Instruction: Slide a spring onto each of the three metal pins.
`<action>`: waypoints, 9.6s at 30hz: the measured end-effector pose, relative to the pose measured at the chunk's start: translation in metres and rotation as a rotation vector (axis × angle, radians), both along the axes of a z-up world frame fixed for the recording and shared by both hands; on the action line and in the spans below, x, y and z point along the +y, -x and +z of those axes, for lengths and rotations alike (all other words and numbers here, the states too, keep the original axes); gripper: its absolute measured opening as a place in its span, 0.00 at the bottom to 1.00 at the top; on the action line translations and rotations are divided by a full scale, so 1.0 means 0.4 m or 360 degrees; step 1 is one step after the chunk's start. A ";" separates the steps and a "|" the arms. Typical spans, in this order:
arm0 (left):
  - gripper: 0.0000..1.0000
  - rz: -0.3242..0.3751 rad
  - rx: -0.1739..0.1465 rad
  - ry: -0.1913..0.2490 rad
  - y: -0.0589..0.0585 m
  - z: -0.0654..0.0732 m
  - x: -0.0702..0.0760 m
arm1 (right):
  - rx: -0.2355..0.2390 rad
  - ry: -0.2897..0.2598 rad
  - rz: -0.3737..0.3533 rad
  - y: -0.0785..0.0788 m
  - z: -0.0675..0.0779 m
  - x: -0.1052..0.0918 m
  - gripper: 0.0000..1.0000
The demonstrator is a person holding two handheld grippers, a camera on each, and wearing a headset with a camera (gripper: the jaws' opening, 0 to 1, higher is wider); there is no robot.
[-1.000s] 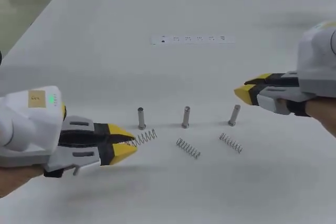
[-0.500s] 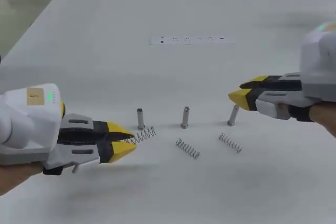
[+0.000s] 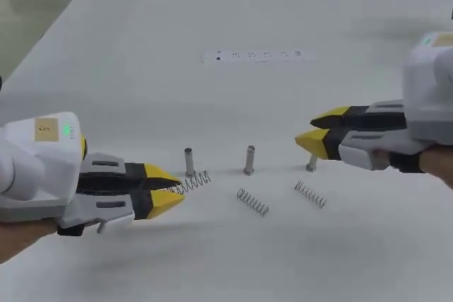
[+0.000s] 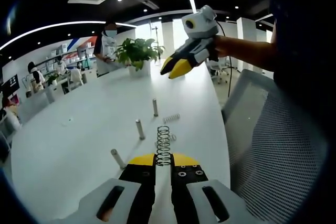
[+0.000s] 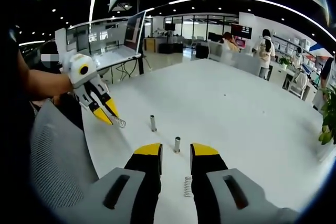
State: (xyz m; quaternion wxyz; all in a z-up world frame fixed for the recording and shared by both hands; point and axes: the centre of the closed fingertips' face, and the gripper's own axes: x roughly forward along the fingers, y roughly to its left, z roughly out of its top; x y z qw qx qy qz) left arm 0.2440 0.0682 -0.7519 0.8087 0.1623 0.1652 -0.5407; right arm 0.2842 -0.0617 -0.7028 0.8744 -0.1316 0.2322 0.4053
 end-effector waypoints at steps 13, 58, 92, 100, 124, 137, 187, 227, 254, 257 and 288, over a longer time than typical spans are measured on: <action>0.02 -0.0006 -0.0013 -0.0001 0.002 0.007 -0.004 | 0.0014 0.0003 0.0203 0.050 0.002 0.062 0.22; 0.02 -0.0044 -0.0054 0.0006 0.009 0.033 -0.027 | 0.0103 0.0047 0.0575 0.155 -0.037 0.177 0.24; 0.02 -0.0170 -0.0081 0.0032 0.047 0.058 -0.081 | 0.0140 0.0057 0.0681 0.148 -0.054 0.217 0.23; 0.02 -0.0232 -0.0074 0.0039 0.065 0.061 -0.100 | 0.0183 0.0045 0.0704 0.159 -0.066 0.213 0.20; 0.02 -0.0277 -0.0077 0.0054 0.080 0.069 -0.114 | 0.0207 0.0041 0.0733 0.178 -0.066 0.218 0.14; 0.02 -0.0308 -0.0084 0.0080 0.088 0.079 -0.117 | 0.0245 -0.0007 0.0758 0.187 -0.058 0.216 0.13; 0.02 -0.0262 -0.0097 0.0171 0.090 0.075 -0.149 | 0.0397 0.0609 0.0940 0.218 -0.035 0.229 0.08; 0.07 -0.0156 -0.0014 0.0224 0.061 0.062 -0.133 | 0.0438 0.0860 0.1000 0.170 -0.062 0.236 0.08; 0.47 0.0074 0.0101 0.0264 0.031 0.030 -0.078 | 0.0414 0.0833 0.0924 0.129 -0.045 0.216 0.08; 0.52 0.0108 0.0107 0.0271 0.026 0.027 -0.072 | 0.0407 0.0834 0.0912 0.120 -0.042 0.213 0.08; 0.66 0.0285 0.0139 0.0268 0.010 -0.022 -0.012 | 0.0328 0.0880 0.0854 -0.028 -0.026 0.272 0.08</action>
